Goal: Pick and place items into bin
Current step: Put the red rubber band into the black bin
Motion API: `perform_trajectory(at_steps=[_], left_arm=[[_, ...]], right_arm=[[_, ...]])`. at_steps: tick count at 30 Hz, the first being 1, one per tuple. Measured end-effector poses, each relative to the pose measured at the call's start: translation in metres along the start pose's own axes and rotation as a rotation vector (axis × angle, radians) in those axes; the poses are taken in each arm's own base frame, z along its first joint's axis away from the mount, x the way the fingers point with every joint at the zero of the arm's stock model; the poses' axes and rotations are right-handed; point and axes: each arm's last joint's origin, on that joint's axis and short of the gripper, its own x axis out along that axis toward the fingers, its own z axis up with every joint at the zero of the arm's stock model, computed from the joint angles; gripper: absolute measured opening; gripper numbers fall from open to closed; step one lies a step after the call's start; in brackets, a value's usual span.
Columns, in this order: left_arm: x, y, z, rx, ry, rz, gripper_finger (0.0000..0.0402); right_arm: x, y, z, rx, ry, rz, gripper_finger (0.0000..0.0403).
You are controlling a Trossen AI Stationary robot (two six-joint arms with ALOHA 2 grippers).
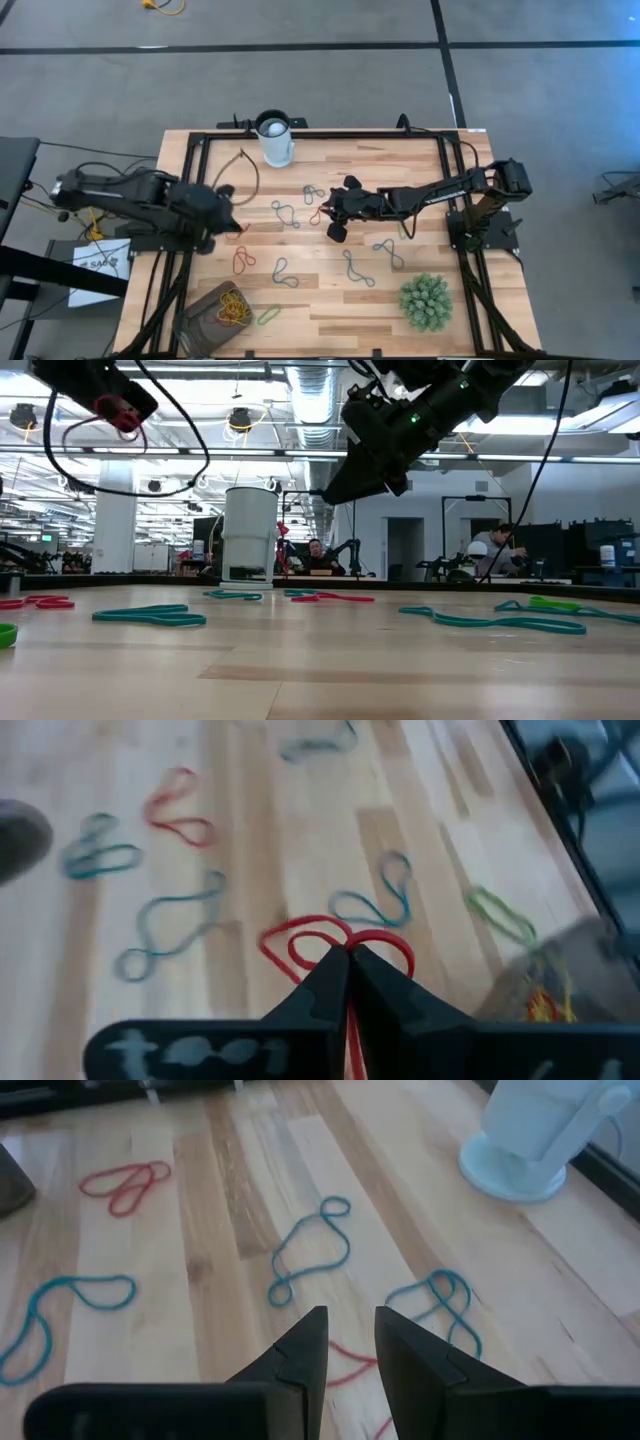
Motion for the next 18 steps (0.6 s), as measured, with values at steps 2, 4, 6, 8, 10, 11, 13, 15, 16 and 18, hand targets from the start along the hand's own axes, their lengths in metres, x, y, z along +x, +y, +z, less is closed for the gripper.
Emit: perform_trajectory(at_steps=[2,4,6,8,10,11,13,15,16,18], left_arm=[[0.006,-0.011,0.008,0.037,0.002,-0.052,0.0],[0.009,-0.024,0.018,0.065,-0.032,-0.101,0.0],[0.009,-0.04,0.026,0.099,-0.056,-0.128,0.0],[0.008,-0.057,0.029,0.14,-0.061,-0.122,0.0],[0.009,-0.071,0.025,0.163,-0.05,-0.091,0.0],[0.01,-0.078,0.021,0.163,-0.034,-0.081,0.0],[0.012,-0.091,0.014,0.145,0.005,-0.069,0.0],[0.016,-0.102,0.007,0.109,0.044,-0.059,0.0],[0.017,-0.108,0.003,0.089,0.064,-0.065,0.0],[0.021,-0.121,-0.001,0.045,0.086,-0.092,0.0]], right_arm=[[0.0,0.0,0.001,0.003,-0.01,0.001,0.0082],[0.0,0.0,0.0,0.004,-0.008,0.001,0.0082],[0.0,0.0,-0.003,0.008,0.003,-0.001,0.0082],[0.0,0.0,-0.003,0.009,0.002,0.0,0.0082],[0.0,0.0,-0.003,0.009,0.0,0.0,0.0082],[0.0,0.0,-0.003,0.009,0.002,0.0,0.0082],[0.0,-0.001,-0.003,0.009,0.002,-0.001,0.0082],[0.0,0.0,-0.003,0.009,0.0,0.002,0.0082],[0.0,0.001,-0.003,0.008,-0.001,0.004,0.0082],[0.0,0.002,-0.003,0.005,-0.001,0.007,0.0082]])
